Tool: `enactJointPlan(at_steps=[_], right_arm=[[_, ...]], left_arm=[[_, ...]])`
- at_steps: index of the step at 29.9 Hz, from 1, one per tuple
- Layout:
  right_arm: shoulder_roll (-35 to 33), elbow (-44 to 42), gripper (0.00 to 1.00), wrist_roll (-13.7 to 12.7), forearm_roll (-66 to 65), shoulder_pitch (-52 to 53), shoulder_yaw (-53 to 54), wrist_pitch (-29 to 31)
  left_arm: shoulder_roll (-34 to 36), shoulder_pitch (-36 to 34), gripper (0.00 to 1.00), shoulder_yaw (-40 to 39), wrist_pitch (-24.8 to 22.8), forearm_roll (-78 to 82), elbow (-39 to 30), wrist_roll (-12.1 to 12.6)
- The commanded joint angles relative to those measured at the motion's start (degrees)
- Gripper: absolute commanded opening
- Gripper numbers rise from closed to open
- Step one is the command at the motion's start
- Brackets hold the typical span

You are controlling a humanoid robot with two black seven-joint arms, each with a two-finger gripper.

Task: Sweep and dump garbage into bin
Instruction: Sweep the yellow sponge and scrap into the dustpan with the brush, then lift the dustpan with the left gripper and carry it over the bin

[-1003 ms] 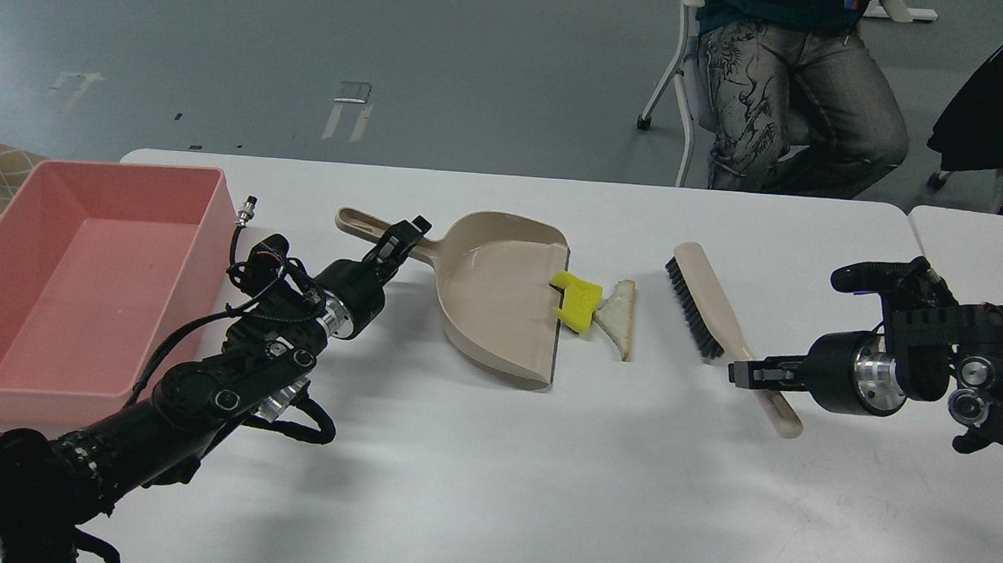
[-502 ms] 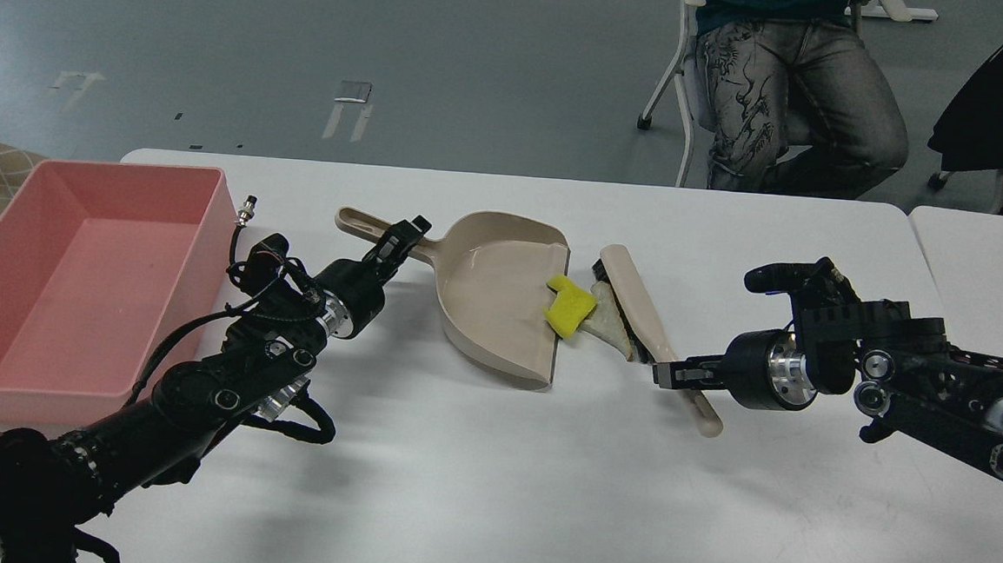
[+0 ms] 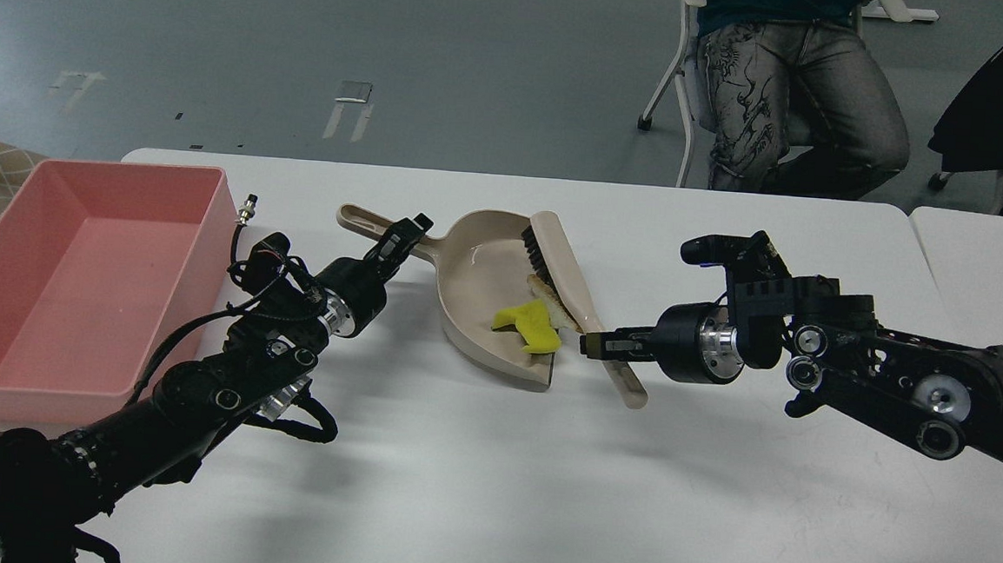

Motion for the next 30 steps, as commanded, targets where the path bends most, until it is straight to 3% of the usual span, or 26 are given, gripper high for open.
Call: enactJointPlan(at_steps=[1,12,25,30], right_arm=[[0.8,0.0,0.0,0.0,0.6,-0.1,1.8,0.0],[-0.3,0.4,0.0,0.0,0.8,0.8,5.3,1.1],[-8.7,1.1,0.0,0.4,1.1,0.4,11.2,3.2],[-13.2,1.6,0.0,0.9,1.2,-0.1,11.3,3.2]], left_arm=[[-0.2,0.1,0.0,0.0,0.0,0.1,-0.1,0.0],[0.5,-0.4,0.0,-0.2,-1.8,-0.4,-0.2,0.1],[3.5,-0.7,0.0,-0.9,-10.1,-18.6,-0.1,0.5],[5.2,-1.8,0.0,-1.2,-10.9,-20.1,-0.1,0.7]])
